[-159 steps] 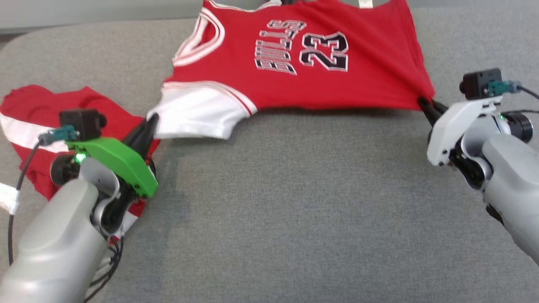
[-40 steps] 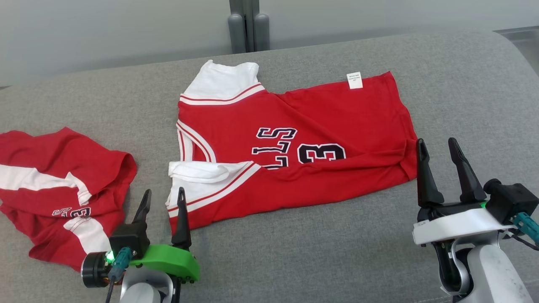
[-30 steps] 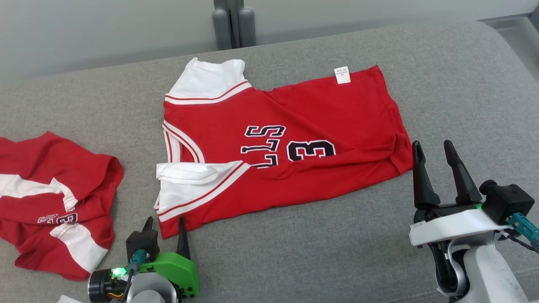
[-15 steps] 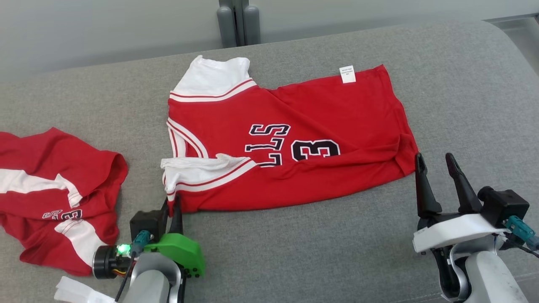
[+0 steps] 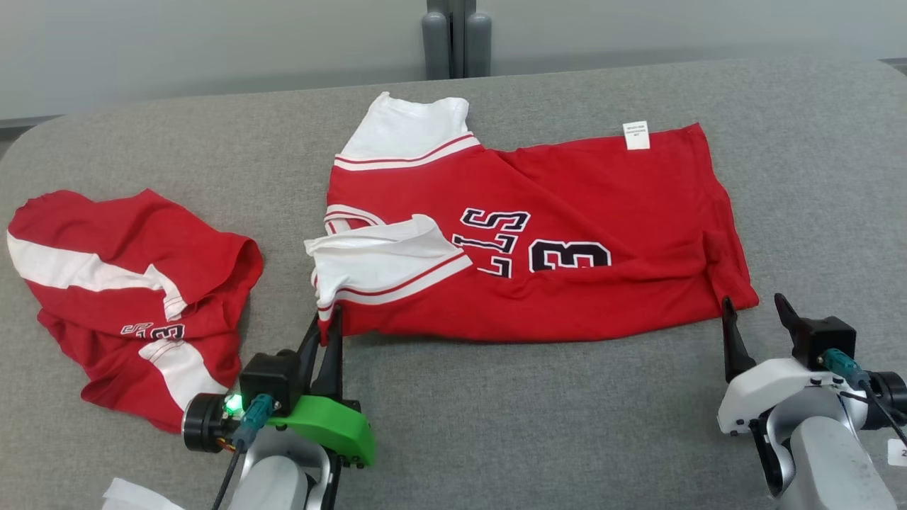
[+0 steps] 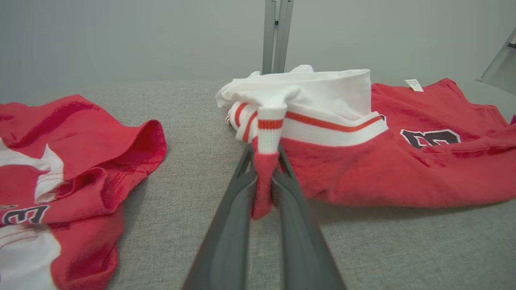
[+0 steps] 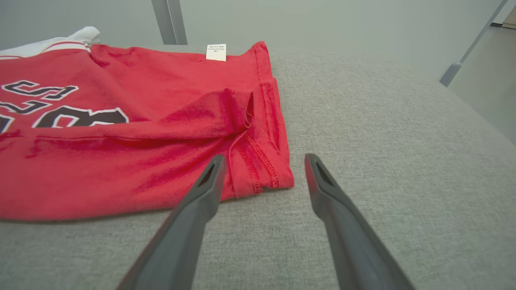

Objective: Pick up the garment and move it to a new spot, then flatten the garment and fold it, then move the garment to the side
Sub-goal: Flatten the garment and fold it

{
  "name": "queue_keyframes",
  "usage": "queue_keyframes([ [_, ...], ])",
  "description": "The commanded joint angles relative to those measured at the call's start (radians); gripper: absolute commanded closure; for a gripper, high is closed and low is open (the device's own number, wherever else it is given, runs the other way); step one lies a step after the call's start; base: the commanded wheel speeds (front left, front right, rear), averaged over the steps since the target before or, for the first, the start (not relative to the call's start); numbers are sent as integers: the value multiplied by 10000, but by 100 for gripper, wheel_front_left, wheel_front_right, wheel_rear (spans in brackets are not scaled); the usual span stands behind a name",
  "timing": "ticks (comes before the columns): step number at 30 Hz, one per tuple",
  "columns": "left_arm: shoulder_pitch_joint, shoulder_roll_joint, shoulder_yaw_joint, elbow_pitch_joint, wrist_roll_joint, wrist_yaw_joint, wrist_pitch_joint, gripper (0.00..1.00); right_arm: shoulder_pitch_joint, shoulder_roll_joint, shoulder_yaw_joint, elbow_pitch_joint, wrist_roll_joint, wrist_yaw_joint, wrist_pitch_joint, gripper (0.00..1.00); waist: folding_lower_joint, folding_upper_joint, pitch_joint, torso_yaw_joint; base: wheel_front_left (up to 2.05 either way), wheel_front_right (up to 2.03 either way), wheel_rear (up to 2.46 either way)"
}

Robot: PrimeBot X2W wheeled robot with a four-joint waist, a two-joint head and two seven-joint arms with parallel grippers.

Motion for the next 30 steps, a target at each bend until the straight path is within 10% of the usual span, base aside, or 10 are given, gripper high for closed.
queue_keyframes([
  [1,88,40,-141,-84,-35,-63,1,100,-258,79,-71,190,-301,0,-28,0,0,0,147,196,0,0,0],
  [23,-250,40,-532,-28,45,-133,1,100,-2101,277,-2907,3258,-2141,-6,-5,0,0,0,595,416,0,0,0],
  [25,-257,40,-499,7,55,-122,1,100,-2194,328,-2768,3536,-2025,-5,-2,100,0,0,593,382,0,0,0],
  [30,-235,40,-391,261,85,-127,1,100,-2350,324,-2589,3921,-1217,-9,-2,100,0,0,497,279,0,0,0],
])
